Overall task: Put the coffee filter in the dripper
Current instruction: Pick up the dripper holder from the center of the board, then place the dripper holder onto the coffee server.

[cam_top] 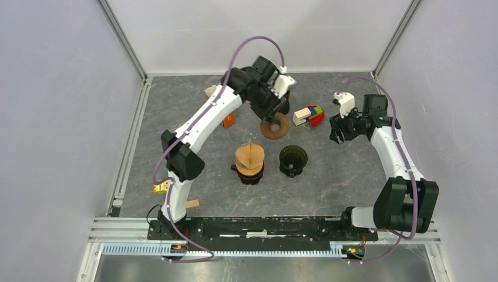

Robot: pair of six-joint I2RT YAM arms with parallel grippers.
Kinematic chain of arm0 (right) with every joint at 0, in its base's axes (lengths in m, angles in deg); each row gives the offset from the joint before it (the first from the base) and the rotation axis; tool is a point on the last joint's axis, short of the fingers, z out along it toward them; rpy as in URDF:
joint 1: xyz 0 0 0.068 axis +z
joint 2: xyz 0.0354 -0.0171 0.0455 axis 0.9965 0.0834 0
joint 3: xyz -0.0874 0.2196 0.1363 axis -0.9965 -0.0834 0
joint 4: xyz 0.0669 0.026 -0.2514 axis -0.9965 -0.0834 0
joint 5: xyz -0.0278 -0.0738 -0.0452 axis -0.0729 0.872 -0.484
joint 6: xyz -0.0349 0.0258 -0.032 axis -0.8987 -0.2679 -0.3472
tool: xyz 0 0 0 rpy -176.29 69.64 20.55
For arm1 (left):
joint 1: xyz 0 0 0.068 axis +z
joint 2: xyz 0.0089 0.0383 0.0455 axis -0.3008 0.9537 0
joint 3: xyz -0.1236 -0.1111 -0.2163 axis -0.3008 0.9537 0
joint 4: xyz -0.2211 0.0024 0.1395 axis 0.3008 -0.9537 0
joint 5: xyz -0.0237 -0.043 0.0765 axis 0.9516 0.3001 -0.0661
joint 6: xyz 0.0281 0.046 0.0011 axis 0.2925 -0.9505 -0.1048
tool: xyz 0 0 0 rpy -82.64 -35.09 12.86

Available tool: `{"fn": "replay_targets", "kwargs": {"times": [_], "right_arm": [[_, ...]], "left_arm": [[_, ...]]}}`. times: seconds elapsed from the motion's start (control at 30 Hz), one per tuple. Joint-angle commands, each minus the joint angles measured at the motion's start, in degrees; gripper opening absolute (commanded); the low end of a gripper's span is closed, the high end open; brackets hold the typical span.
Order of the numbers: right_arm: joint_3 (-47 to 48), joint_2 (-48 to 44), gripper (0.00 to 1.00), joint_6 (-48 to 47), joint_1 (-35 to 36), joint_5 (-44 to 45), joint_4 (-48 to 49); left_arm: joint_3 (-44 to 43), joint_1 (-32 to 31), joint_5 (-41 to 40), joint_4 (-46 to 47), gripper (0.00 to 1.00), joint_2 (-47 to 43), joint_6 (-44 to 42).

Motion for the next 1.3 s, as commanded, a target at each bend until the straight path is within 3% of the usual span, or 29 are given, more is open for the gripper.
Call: {"fn": "replay_targets", "kwargs": {"times": [0.0, 0.47, 0.7, 1.27], "right_arm": [[-1.6, -2.6, 0.64, 0.7, -2.7, -1.7, 2.0], [-3.7, -2.7, 0.64, -0.1, -5.2, -4.6, 1.9], [-4.1, -2.7, 0.64, -0.4, -5.2, -6.1, 1.9], [-5.0, -2.5, 0.65, -1.3, -5.2, -8.2, 1.3]], "left_arm": [[-2.9, -4.8, 2.1, 1.5, 0.17, 1.5, 3.6], [-1.7, -12.5, -2.6, 2.8, 0.23, 10.1, 3.8], [-1.9, -13.3, -6.3, 4.9, 0.24, 12.5, 3.3], [-1.8, -15.1, -6.3, 5.0, 0.33, 14.4, 4.1]]}}
